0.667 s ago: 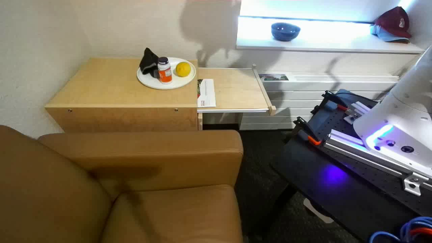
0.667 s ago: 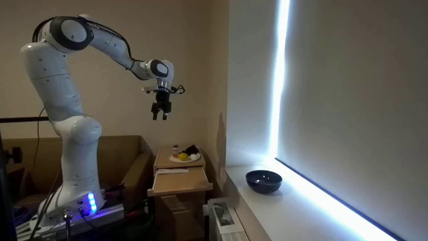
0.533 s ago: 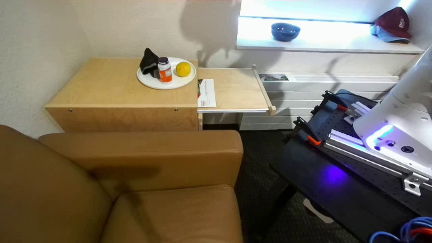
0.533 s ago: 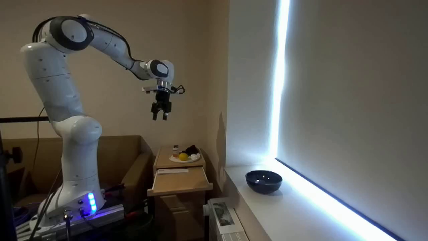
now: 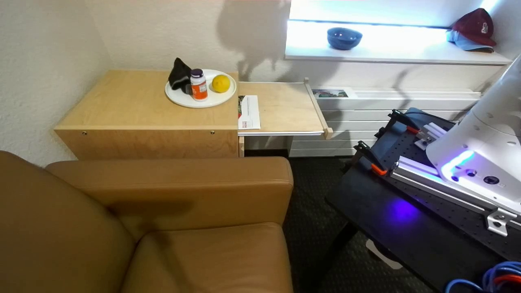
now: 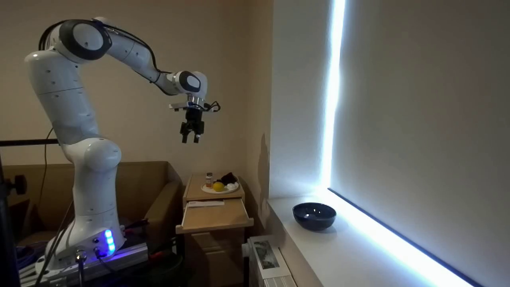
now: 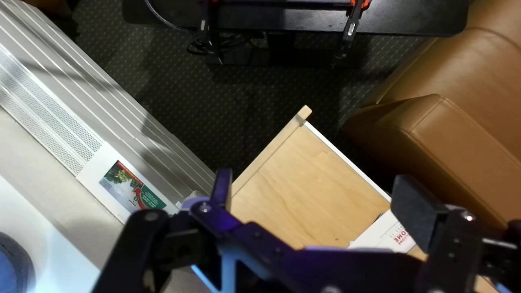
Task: Pick the bottle and put it on the windowsill
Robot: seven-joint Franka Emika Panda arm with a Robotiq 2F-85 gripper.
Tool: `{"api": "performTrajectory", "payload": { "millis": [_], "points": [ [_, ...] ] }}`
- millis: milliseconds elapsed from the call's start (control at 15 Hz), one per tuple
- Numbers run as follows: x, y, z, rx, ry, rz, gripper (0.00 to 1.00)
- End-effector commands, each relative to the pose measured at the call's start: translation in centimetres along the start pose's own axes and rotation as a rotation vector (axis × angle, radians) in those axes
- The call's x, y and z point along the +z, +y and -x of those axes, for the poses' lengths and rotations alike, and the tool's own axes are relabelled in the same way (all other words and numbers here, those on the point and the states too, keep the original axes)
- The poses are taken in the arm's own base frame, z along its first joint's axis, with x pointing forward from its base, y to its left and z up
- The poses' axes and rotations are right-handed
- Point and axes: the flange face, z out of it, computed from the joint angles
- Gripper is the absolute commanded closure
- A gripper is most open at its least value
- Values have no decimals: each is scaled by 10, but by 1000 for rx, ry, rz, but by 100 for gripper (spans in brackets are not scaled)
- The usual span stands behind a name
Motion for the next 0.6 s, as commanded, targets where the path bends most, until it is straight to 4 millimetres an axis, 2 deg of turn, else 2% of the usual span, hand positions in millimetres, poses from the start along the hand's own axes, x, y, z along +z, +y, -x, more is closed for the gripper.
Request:
{"api": "performTrajectory", "payload": {
  "millis": [0,67,200,333,533],
  "points": [
    [0,0,0,0,-1,0,0],
    [4,-6,-8,-23,-23,5,0],
    [10,-26,-38,-43,-19,20,0],
    [23,-61,-70,-36,-5,31,0],
    [51,-104,-110,-5,-14,52,0]
  ]
}}
